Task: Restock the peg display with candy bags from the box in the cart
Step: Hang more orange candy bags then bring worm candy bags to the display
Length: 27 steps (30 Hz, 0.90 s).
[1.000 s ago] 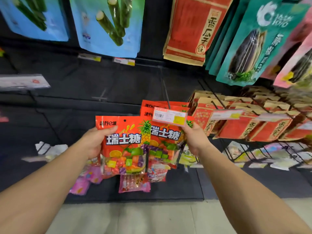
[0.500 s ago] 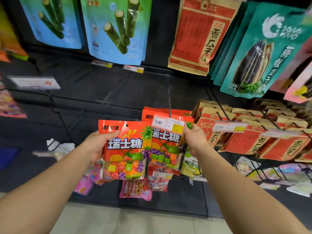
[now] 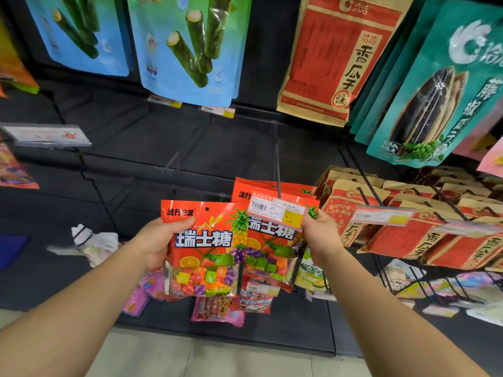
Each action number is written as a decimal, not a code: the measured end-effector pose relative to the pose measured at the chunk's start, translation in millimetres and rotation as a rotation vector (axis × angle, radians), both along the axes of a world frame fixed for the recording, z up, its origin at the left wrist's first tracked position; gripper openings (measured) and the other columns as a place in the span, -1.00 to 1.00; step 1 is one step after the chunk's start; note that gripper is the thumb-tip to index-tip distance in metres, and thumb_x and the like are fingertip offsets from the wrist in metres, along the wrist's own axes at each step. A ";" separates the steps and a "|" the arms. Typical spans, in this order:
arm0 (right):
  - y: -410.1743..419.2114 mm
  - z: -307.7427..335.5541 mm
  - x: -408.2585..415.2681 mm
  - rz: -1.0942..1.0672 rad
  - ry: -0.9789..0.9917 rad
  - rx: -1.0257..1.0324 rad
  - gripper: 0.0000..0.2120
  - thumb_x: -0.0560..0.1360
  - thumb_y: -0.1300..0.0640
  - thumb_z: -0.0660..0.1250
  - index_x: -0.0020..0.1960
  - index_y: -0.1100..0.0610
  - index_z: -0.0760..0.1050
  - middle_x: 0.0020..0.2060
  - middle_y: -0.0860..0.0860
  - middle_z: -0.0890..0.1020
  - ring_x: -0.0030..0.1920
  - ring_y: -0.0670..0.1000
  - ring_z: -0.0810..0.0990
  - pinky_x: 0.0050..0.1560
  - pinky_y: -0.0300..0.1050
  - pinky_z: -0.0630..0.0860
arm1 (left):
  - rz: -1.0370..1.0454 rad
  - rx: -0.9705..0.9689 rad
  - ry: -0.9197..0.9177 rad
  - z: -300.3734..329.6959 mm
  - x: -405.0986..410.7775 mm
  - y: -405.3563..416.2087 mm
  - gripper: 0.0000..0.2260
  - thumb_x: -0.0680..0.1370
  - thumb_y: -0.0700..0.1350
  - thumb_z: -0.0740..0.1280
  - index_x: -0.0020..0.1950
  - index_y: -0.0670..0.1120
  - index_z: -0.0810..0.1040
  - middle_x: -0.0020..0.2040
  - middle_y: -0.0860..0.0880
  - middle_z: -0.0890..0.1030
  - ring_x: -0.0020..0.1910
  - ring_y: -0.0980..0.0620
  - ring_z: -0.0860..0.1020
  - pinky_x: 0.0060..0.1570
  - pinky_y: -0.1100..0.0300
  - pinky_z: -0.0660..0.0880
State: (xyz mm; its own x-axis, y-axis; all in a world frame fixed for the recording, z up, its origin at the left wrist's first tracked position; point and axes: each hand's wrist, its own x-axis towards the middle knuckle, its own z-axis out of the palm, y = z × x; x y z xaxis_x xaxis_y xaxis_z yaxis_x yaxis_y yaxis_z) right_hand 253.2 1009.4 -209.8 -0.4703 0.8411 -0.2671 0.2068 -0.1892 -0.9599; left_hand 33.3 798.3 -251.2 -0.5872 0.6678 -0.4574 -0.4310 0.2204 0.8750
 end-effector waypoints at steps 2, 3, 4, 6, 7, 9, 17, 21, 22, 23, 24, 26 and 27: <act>1.7 0.3 -4.2 -0.006 -0.010 0.005 -0.70 0.56 -0.09 0.37 0.19 0.07 0.56 -0.03 -0.06 0.72 0.12 0.05 0.63 0.01 -0.09 0.43 | 0.001 0.004 -0.003 -1.0 -1.4 1.8 -0.59 0.38 -0.04 0.49 0.20 -0.14 0.62 0.04 -0.18 0.72 0.07 -0.21 0.66 0.05 -0.11 0.58; 2.4 -0.1 -6.1 -0.011 -0.007 0.014 -0.70 0.56 -0.08 0.36 0.19 0.08 0.56 -0.06 -0.07 0.73 0.10 0.03 0.64 0.00 -0.11 0.43 | -0.004 0.008 -0.003 -1.3 -1.8 2.5 -0.61 0.41 -0.06 0.48 0.21 -0.14 0.61 0.05 -0.18 0.72 0.07 -0.21 0.66 0.00 -0.08 0.58; 1.0 1.9 -7.5 -0.020 -0.007 0.022 -0.68 0.56 -0.09 0.36 0.19 0.10 0.56 -0.08 -0.07 0.72 0.09 0.02 0.64 -0.02 -0.13 0.44 | -0.013 0.009 -0.002 -2.5 -2.1 3.8 -0.62 0.44 -0.07 0.47 0.22 -0.15 0.61 0.06 -0.19 0.72 0.06 -0.20 0.66 -0.03 -0.06 0.59; 2.7 -1.5 -9.3 -0.029 0.000 0.034 -0.68 0.55 -0.10 0.36 0.18 0.10 0.56 -0.08 -0.06 0.72 0.04 0.00 0.66 -0.12 -0.20 0.47 | -0.036 0.015 0.001 -2.9 -1.6 6.1 -0.64 0.46 -0.09 0.46 0.23 -0.16 0.61 0.07 -0.19 0.71 0.04 -0.19 0.67 -0.07 -0.04 0.59; 3.5 -3.7 -9.5 -0.035 -0.006 0.054 -0.71 0.55 -0.09 0.37 0.14 0.08 0.55 -0.09 -0.06 0.72 -0.01 -0.02 0.68 -0.19 -0.23 0.50 | -0.050 0.020 0.004 -2.3 -0.4 8.0 -0.63 0.45 -0.08 0.46 0.23 -0.16 0.60 0.07 -0.19 0.71 0.04 -0.19 0.67 -0.06 -0.05 0.59; 3.4 -7.8 -8.7 -0.090 -0.034 0.139 -0.71 0.50 -0.07 0.45 0.09 0.07 0.50 -0.08 -0.05 0.69 -0.05 -0.01 0.68 -0.17 -0.15 0.59 | -0.084 0.036 0.016 -1.4 2.8 13.5 -0.53 0.36 -0.04 0.51 0.24 -0.15 0.60 0.08 -0.19 0.71 0.07 -0.21 0.67 0.04 -0.12 0.60; 0.8 -2.9 23.2 0.111 0.102 0.104 -0.88 0.54 0.06 0.40 -0.03 0.12 0.55 -0.06 0.09 0.69 -0.02 0.10 0.64 0.07 -0.04 0.54 | -0.187 0.172 0.036 14.7 26.6 50.9 -0.67 0.42 -0.13 0.45 0.17 -0.14 0.62 0.01 -0.13 0.73 -0.06 -0.06 0.69 -0.17 0.15 0.65; -2.3 1.6 22.3 0.326 0.061 0.044 -0.80 0.54 0.06 0.39 0.14 0.04 0.62 0.07 0.02 0.72 0.13 0.07 0.67 0.16 -0.02 0.53 | -0.230 0.191 0.044 20.6 40.4 71.7 -0.63 0.32 -0.01 0.50 0.10 -0.06 0.66 0.02 -0.14 0.73 0.02 -0.16 0.67 0.10 -0.09 0.58; -3.6 6.8 20.7 0.300 0.091 0.047 -0.82 0.55 0.10 0.38 0.13 0.07 0.62 0.05 0.04 0.73 0.10 0.07 0.69 0.11 -0.05 0.56 | -0.236 0.188 0.057 22.2 43.2 75.7 -0.61 0.29 0.03 0.54 0.08 -0.03 0.67 0.03 -0.14 0.73 0.04 -0.18 0.67 0.13 -0.15 0.54; -4.0 10.8 18.6 0.261 0.121 0.054 -0.85 0.56 0.12 0.37 0.11 0.10 0.62 0.02 0.05 0.73 0.07 0.07 0.71 0.07 -0.07 0.60 | -0.237 0.181 0.072 24.3 45.7 79.4 -0.63 0.31 0.06 0.56 0.06 -0.02 0.67 0.03 -0.14 0.73 0.04 -0.18 0.67 0.10 -0.15 0.54; -3.5 14.0 17.3 0.210 0.130 0.062 -0.87 0.57 0.13 0.36 0.08 0.12 0.62 -0.01 0.05 0.74 0.04 0.07 0.71 0.05 -0.08 0.61 | -0.233 0.174 0.092 25.6 47.4 83.2 -0.69 0.37 0.06 0.53 0.06 -0.01 0.67 0.02 -0.13 0.73 -0.01 -0.16 0.69 0.01 -0.11 0.58; 0.6 13.3 17.0 0.136 0.127 0.068 -0.86 0.58 0.10 0.35 0.05 0.13 0.63 -0.03 0.07 0.74 0.01 0.07 0.72 0.06 -0.01 0.62 | -0.222 0.147 0.117 28.2 50.4 89.5 -0.84 0.51 -0.01 0.44 0.06 -0.02 0.65 -0.05 -0.12 0.74 -0.16 -0.08 0.69 -0.29 0.08 0.60; 2.3 11.9 17.6 0.112 0.135 0.053 -0.86 0.58 0.10 0.35 0.05 0.14 0.63 -0.04 0.08 0.74 0.00 0.08 0.73 0.07 0.02 0.62 | -0.215 0.129 0.116 29.4 51.5 91.6 -0.87 0.54 -0.03 0.42 0.05 -0.03 0.65 -0.06 -0.12 0.74 -0.20 -0.07 0.69 -0.35 0.12 0.57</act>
